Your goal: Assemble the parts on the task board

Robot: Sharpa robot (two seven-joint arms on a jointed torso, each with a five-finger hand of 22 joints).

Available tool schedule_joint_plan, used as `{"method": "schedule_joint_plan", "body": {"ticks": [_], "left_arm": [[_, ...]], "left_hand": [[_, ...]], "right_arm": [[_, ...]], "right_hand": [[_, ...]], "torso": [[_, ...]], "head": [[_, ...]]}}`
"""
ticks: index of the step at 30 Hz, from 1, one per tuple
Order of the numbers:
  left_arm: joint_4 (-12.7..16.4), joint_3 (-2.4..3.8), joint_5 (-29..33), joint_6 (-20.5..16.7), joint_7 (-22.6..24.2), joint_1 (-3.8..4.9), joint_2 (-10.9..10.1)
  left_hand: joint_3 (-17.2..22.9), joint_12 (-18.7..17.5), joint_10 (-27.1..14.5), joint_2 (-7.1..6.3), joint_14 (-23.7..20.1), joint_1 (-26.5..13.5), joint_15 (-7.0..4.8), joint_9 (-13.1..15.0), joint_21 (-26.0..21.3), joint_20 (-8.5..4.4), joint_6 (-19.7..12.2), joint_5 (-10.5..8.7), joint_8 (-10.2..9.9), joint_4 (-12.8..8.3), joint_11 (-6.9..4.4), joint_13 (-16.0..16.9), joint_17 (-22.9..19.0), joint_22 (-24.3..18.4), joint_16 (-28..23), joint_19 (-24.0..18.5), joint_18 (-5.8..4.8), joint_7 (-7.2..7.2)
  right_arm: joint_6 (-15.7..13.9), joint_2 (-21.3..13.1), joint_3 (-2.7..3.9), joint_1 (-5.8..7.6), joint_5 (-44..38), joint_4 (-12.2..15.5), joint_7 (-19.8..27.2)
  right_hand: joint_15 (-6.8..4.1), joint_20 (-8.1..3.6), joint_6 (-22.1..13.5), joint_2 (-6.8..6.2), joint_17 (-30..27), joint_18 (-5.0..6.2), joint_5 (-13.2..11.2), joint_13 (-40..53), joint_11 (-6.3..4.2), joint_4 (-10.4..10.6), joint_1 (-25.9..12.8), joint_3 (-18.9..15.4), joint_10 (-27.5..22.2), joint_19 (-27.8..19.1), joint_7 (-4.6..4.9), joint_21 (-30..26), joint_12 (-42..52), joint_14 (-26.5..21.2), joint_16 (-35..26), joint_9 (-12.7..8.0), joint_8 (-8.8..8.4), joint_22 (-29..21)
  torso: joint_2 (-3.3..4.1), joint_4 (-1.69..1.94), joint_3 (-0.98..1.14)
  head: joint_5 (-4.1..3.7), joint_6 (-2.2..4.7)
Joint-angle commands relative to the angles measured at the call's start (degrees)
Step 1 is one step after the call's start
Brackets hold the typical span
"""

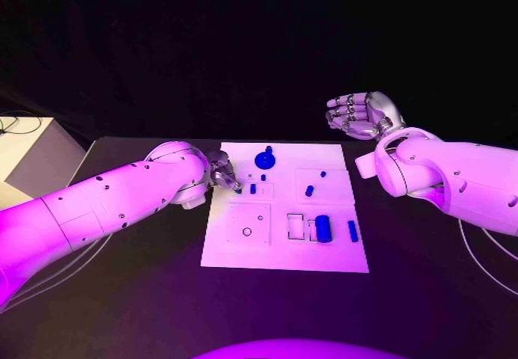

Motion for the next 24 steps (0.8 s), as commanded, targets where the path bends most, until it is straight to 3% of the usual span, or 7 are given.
{"method": "schedule_joint_plan", "body": {"ticks": [1,24], "left_arm": [[0.0,-0.04,-0.45,1.75,0.3,-0.06,0.09],[-0.68,-0.07,-0.39,2.41,0.28,-0.07,0.75]], "left_hand": [[8.91,-0.28,0.37,0.53,5.86,-0.22,-0.42,0.06,0.13,-0.04,0.84,0.23,0.19,-8.91,0.09,-0.05,15.09,6.53,0.19,0.2,-0.71,-0.53],[9.05,-0.32,0.39,0.47,5.86,-0.21,-0.43,0.08,0.14,-0.06,0.9,0.2,0.2,-9.11,0.06,-0.06,15.09,6.55,0.19,0.22,-0.72,-0.55]], "right_arm": [[1.24,0.05,0.02,-0.04,-0.07,0.03,0.74],[1.74,0.11,0.02,-0.08,-0.07,0.0,0.54]], "right_hand": [[0.21,0.3,0.42,0.1,-0.13,0.61,0.23,0.0,0.02,-0.23,-0.35,-0.06,0.41,0.02,4.01,-0.12,-0.25,0.25,-0.27,-0.09,-0.29,-0.17],[0.22,0.31,0.46,0.1,-0.25,0.61,0.26,0.0,0.04,-0.2,-0.47,-0.1,0.46,0.02,4.05,-0.13,-0.36,0.27,-0.34,-0.15,-0.33,-0.31]], "torso": [[0.03,0.02,-0.04],[0.13,-0.03,-0.05]], "head": [[-0.02,-0.1],[-0.14,-0.29]]}}
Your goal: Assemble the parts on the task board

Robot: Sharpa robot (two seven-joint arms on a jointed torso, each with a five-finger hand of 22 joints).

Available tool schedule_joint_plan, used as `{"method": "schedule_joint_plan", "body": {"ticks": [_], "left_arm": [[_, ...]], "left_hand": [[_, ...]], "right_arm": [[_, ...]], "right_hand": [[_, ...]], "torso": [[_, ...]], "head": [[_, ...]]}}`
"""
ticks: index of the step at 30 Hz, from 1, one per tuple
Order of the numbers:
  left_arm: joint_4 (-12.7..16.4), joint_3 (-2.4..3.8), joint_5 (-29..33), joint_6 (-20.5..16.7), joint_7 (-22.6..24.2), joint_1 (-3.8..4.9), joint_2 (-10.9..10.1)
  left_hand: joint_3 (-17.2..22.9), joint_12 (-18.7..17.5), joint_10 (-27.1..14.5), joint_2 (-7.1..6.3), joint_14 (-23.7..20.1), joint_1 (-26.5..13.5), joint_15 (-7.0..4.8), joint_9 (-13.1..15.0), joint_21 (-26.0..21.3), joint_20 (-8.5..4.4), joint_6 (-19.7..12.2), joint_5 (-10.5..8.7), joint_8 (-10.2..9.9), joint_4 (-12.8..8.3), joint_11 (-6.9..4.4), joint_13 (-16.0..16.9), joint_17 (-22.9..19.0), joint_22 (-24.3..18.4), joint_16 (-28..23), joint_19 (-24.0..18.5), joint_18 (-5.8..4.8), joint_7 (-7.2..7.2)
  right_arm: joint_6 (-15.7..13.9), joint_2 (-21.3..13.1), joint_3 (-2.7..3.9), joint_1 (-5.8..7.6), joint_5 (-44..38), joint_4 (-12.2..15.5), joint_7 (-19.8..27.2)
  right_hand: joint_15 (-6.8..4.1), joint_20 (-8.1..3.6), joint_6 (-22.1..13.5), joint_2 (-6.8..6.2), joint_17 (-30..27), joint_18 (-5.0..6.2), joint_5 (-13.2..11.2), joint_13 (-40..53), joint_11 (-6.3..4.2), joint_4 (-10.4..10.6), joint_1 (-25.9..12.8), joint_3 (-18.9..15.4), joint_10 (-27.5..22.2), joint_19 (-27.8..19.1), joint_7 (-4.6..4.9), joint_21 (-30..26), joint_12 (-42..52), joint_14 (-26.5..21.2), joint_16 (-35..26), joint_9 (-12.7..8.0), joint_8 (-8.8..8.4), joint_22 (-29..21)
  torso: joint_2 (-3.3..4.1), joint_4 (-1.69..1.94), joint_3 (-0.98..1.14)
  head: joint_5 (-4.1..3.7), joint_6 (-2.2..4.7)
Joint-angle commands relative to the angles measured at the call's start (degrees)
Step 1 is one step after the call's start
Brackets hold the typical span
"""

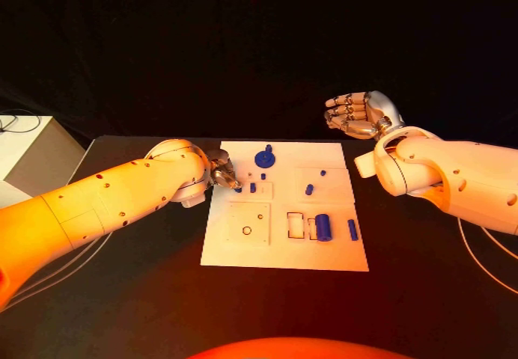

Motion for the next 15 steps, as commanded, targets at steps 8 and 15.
{"method": "schedule_joint_plan", "body": {"ticks": [8,15], "left_arm": [[-1.02,-0.26,0.21,1.44,0.27,-0.47,0.96],[-1.22,-0.31,0.81,2.57,0.24,-0.56,1.14]], "left_hand": [[9.1,-0.35,0.39,0.49,5.86,-0.23,-0.43,0.11,0.11,-0.07,0.91,0.35,0.25,-9.14,0.06,-0.04,15.09,6.51,0.19,0.19,-0.7,-0.55],[9.07,-0.43,0.38,0.42,5.86,-0.53,-0.42,0.13,-0.02,-0.09,0.92,0.22,0.24,-9.06,0.1,-0.12,15.09,6.31,0.19,0.05,-0.65,-0.52]], "right_arm": [[1.1,0.03,0.02,-0.04,-0.12,0.02,0.47],[1.22,0.06,0.02,-0.07,-0.12,-0.04,0.38]], "right_hand": [[0.24,0.32,0.49,0.13,-0.14,0.61,0.3,-0.01,0.05,-0.19,-0.54,-0.1,0.5,0.02,4.07,-0.13,-0.45,0.28,-0.4,-0.09,-0.37,-0.16],[0.24,0.32,0.49,0.14,-0.18,0.6,0.34,-0.01,0.06,-0.19,-0.56,-0.09,0.51,0.01,4.08,-0.13,-0.49,0.28,-0.42,-0.11,-0.39,-0.21]], "torso": [[0.08,-0.02,0.07],[0.0,0.01,0.07]], "head": [[-0.19,-0.32],[-0.19,-0.56]]}}
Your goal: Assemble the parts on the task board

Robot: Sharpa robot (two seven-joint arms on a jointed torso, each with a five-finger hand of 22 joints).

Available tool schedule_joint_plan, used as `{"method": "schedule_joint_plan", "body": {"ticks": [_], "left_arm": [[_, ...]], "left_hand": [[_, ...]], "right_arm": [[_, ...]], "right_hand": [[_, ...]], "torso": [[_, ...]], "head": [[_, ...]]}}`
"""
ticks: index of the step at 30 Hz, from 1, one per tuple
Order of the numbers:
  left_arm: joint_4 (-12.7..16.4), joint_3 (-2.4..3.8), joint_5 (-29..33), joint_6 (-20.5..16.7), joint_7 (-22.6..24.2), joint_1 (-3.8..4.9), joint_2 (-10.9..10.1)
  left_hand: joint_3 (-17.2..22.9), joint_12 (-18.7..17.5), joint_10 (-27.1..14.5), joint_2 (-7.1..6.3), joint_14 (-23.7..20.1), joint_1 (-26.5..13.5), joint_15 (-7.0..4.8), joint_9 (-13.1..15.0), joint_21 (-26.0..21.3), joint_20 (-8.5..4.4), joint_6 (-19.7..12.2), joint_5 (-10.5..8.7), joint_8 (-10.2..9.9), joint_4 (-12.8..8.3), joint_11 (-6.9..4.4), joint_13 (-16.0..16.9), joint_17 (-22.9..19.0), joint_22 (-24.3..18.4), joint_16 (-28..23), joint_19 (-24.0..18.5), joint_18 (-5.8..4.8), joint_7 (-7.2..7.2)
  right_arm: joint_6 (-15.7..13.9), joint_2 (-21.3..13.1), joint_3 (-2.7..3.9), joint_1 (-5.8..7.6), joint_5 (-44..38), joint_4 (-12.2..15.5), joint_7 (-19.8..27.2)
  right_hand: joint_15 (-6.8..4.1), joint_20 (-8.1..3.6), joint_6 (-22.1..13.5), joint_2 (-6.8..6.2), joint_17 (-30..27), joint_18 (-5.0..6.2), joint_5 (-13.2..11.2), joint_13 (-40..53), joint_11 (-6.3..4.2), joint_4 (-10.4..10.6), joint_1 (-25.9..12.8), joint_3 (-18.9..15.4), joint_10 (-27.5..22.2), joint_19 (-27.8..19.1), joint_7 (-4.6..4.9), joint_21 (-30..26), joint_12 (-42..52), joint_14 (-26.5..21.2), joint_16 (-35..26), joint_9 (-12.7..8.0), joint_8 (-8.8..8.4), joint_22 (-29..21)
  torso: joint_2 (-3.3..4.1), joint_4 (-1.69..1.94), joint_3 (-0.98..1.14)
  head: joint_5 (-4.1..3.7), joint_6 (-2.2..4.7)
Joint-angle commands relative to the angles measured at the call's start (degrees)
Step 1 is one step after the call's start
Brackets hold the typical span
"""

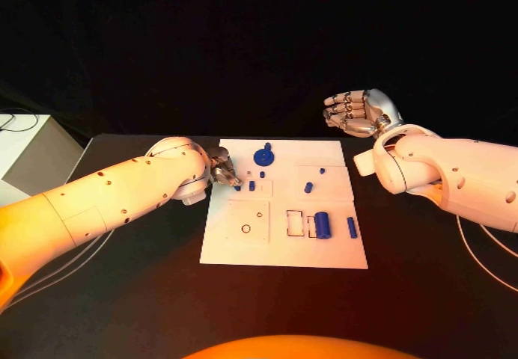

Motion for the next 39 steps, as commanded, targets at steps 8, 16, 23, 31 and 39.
{"method": "schedule_joint_plan", "body": {"ticks": [8,16,23,31,39], "left_arm": [[-0.2,-0.43,0.97,5.2,-0.03,-0.6,0.32],[-0.26,-0.54,0.89,6.18,-0.11,-0.62,0.44],[-0.64,-0.74,1.38,5.17,-0.02,-0.8,0.73],[-0.91,-1.04,1.15,4.69,0.03,-1.02,0.84],[-1.12,-1.16,0.21,4.86,-0.05,-1.07,0.78]], "left_hand": [[8.95,-0.42,0.22,0.13,5.86,-0.52,-0.41,0.15,-0.15,-0.08,0.16,0.19,0.02,-8.97,-0.01,-0.24,15.09,6.13,0.19,-0.09,-0.6,-0.48],[9.0,-0.56,0.16,0.05,5.86,-0.57,-0.43,0.17,-0.17,-0.08,0.17,0.28,0.02,-9.09,-0.06,-0.4,15.09,6.12,0.19,-0.1,-0.6,-0.53],[8.19,-0.68,0.35,-0.11,5.86,-2.52,-0.6,0.27,-0.28,-0.11,0.33,0.0,-0.02,-8.1,-0.28,-0.52,15.09,6.03,0.19,-0.18,-0.57,-0.91],[8.08,-0.92,0.3,0.11,5.86,-2.57,-0.77,0.32,-0.29,-0.19,0.37,-0.05,-0.05,-8.26,-0.51,-0.81,15.09,6.05,0.19,-0.16,-0.58,-1.14],[8.89,-1.39,0.13,0.78,5.86,-1.61,-0.84,0.54,-0.2,-0.34,0.64,0.09,0.17,-9.31,-0.53,-1.37,15.09,6.21,0.19,-0.04,-0.62,-1.05]], "right_arm": [[1.16,0.07,0.02,-0.06,-0.11,-0.02,0.37],[1.26,0.01,0.02,-0.07,-0.11,0.03,0.33],[1.29,-0.07,0.02,-0.08,-0.11,0.15,0.24],[1.36,-0.18,0.02,-0.08,-0.11,0.35,0.16],[1.43,-0.18,0.02,-0.08,-0.11,0.36,0.16]], "right_hand": [[0.26,0.33,0.33,0.17,-0.18,0.6,0.42,-0.01,0.08,-0.2,-0.61,-0.09,0.53,-0.01,4.28,-0.14,-0.35,0.27,-0.26,-0.1,-0.43,-0.21],[0.28,0.34,0.33,0.19,-0.29,0.58,0.53,-0.02,0.1,-0.2,-0.65,-0.08,0.54,-0.04,4.3,-0.15,-0.47,0.26,-0.33,-0.16,-0.48,-0.34],[0.31,0.35,0.33,0.22,-0.39,0.57,0.64,-0.02,0.12,-0.21,-0.7,-0.07,0.55,-0.07,4.32,-0.16,-0.58,0.24,-0.41,-0.21,-0.53,-0.47],[0.32,0.35,0.33,0.24,-0.44,0.57,0.67,-0.02,0.13,-0.22,-0.71,-0.06,0.56,-0.08,4.33,-0.16,-0.63,0.23,-0.44,-0.23,-0.55,-0.53],[0.32,0.35,0.33,0.24,-0.44,0.57,0.67,-0.02,0.13,-0.22,-0.71,-0.06,0.56,-0.08,4.33,-0.16,-0.63,0.23,-0.44,-0.23,-0.55,-0.53]], "torso": [[-0.09,0.01,0.04],[-0.03,-0.01,0.04],[-0.02,0.03,-0.02],[-0.03,-0.01,0.0],[-0.08,-0.01,-0.02]], "head": [[0.01,-0.28],[-0.05,-0.31],[-0.11,-0.36],[-0.12,-0.43],[-0.14,-0.5]]}}
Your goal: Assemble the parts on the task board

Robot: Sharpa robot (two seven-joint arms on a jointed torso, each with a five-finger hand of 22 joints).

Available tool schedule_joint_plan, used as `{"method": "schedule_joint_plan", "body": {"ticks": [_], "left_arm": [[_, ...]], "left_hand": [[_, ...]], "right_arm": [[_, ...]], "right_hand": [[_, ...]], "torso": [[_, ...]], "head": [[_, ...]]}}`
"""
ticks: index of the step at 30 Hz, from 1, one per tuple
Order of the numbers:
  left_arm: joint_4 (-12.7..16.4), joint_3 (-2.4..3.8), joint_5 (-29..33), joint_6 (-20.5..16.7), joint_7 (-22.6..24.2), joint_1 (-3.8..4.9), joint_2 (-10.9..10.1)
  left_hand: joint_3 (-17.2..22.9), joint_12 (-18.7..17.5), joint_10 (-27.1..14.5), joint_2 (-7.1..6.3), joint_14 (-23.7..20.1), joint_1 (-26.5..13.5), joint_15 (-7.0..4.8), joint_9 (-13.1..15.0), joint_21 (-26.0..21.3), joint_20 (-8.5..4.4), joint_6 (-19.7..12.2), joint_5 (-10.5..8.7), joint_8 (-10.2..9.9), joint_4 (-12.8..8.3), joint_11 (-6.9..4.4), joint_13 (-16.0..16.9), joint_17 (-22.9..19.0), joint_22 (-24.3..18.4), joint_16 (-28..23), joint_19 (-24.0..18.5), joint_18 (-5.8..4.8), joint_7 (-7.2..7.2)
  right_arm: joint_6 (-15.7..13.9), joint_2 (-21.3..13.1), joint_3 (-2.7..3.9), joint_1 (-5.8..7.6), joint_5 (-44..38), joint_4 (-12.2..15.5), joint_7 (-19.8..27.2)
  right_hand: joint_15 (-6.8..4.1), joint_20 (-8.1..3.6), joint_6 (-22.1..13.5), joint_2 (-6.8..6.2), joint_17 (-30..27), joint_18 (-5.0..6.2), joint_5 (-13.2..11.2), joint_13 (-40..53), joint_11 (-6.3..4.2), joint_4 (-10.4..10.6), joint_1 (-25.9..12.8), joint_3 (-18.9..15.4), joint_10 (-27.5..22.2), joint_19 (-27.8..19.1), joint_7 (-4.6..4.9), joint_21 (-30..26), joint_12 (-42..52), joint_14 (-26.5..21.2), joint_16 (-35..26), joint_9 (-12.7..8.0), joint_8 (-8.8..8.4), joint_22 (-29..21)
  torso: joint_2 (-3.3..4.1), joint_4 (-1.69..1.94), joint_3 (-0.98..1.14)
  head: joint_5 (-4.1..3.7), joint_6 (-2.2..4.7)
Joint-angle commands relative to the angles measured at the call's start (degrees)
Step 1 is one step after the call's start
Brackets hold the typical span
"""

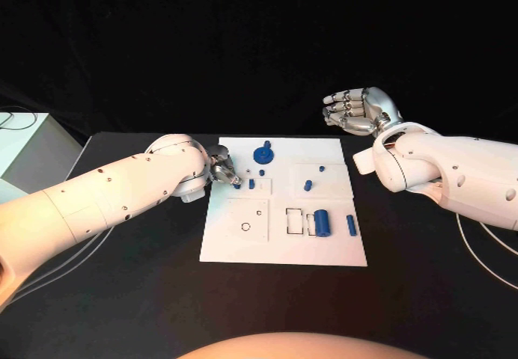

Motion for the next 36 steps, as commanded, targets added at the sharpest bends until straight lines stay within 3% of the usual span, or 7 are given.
{"method": "schedule_joint_plan", "body": {"ticks": [1,36], "left_arm": [[-0.19,-0.9,0.2,3.57,-0.61,-1.27,0.31],[0.51,-0.92,-2.08,5.7,-0.61,-1.28,-0.57]], "left_hand": [[7.08,-0.43,-0.15,1.25,5.84,1.09,-0.4,0.15,-0.17,-0.35,0.36,0.18,0.04,-7.58,-0.3,-0.39,15.09,6.27,0.19,0.0,-0.63,-0.27],[7.63,-0.71,-0.04,0.95,5.84,1.8,-0.34,0.25,0.17,-0.4,0.81,0.23,0.2,-8.61,-0.28,-0.77,15.09,6.79,0.19,0.37,-0.78,-0.21]], "right_arm": [[0.93,0.0,0.02,-0.02,-0.14,0.08,0.32],[1.5,0.04,0.02,-0.2,-0.14,-0.06,0.26]], "right_hand": [[0.32,0.35,0.33,0.01,-0.09,0.57,0.23,-0.02,-0.07,-0.22,-0.47,-0.06,0.35,-0.08,4.33,-0.16,-0.34,0.23,-0.23,-0.07,-0.32,-0.05],[0.36,0.37,0.32,0.06,-0.32,0.55,0.33,-0.02,-0.03,-0.22,-0.59,-0.06,0.36,-0.15,4.37,-0.16,-0.58,0.2,-0.39,-0.19,-0.43,-0.32]], "torso": [[-0.05,-0.01,-0.02],[0.01,0.05,-0.1]], "head": [[0.01,0.0],[-0.2,-0.15]]}}
